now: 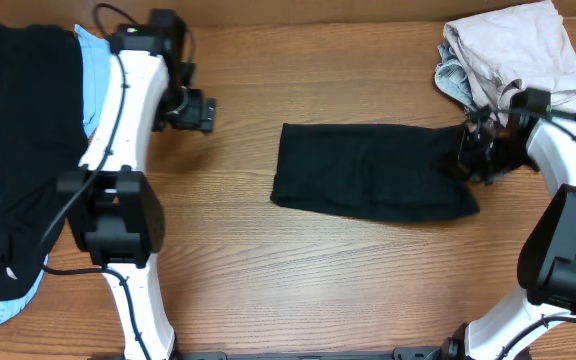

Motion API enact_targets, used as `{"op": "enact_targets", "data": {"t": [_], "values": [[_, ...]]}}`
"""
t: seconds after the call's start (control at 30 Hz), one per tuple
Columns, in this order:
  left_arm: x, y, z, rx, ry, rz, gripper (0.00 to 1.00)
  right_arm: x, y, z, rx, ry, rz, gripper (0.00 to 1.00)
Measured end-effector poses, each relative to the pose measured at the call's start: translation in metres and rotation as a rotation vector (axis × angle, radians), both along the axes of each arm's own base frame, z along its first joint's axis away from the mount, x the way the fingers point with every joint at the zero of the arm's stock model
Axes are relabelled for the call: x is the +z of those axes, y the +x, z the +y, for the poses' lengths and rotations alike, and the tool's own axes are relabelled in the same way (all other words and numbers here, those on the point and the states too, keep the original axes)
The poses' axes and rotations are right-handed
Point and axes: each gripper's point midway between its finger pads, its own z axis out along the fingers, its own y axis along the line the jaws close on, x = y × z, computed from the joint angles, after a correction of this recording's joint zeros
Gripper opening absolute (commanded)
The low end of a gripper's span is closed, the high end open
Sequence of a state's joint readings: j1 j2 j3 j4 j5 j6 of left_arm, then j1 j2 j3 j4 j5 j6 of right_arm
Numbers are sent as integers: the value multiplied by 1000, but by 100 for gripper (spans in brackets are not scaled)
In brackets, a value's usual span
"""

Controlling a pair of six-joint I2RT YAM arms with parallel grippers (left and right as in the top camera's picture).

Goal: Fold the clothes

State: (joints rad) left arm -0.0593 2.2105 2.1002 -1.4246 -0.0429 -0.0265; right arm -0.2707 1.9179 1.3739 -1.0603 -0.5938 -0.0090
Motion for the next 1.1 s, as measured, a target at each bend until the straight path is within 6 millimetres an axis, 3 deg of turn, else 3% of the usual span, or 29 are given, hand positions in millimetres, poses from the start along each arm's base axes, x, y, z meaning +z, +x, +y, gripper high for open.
{"op": "enact_targets", "data": {"t": [0.17, 0.27, 0.37, 0.63, 0.77, 0.97, 1.1], "values": [[1, -1, 29, 68, 0, 4, 100, 45, 19, 22, 105, -62, -54, 4], [1, -1, 34, 79, 0, 3, 100, 65, 32, 55, 182, -94, -116, 4], [1, 2, 34, 79, -2, -8, 100, 70, 35, 96, 257, -136, -150, 4], [2, 14, 27, 76, -48, -55, 100, 60, 17, 206, 445, -248, -222, 4], [2, 17, 23, 74, -68, -65, 100, 36, 6, 250, 533, -276, -227, 4], [2, 19, 22, 73, -75, -74, 100, -16, -8, 276, 608, -315, -151, 5], [3, 19, 22, 73, -78, -76, 100, -22, -14, 282, 630, -327, -140, 4]]}}
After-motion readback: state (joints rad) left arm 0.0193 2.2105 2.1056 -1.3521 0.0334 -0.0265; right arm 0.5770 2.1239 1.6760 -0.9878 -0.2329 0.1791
